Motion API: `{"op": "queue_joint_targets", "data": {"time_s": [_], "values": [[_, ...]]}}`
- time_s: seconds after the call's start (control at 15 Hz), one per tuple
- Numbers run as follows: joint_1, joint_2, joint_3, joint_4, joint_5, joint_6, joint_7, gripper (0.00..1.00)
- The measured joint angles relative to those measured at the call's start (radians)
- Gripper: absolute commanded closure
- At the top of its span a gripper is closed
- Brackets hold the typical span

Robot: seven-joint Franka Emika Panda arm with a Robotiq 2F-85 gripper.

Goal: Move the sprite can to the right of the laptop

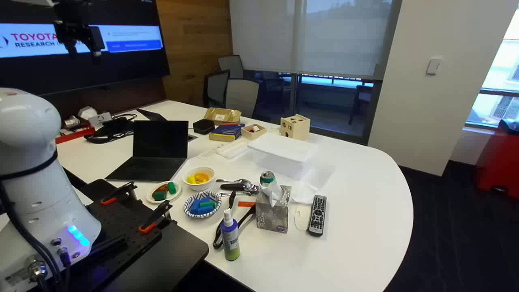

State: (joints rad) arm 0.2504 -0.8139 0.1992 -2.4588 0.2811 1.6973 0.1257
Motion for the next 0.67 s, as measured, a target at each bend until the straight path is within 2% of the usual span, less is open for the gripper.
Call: {"op": "queue_joint_targets", "data": {"time_s": [0.47,0.67], "values": [[-0.001,0.0,0.001,0.0,0.0,0.0,-0.001,0.0],[-0.051,-0.011,-0.021,0.0,-0.064,0.0,0.0,0.0]]}}
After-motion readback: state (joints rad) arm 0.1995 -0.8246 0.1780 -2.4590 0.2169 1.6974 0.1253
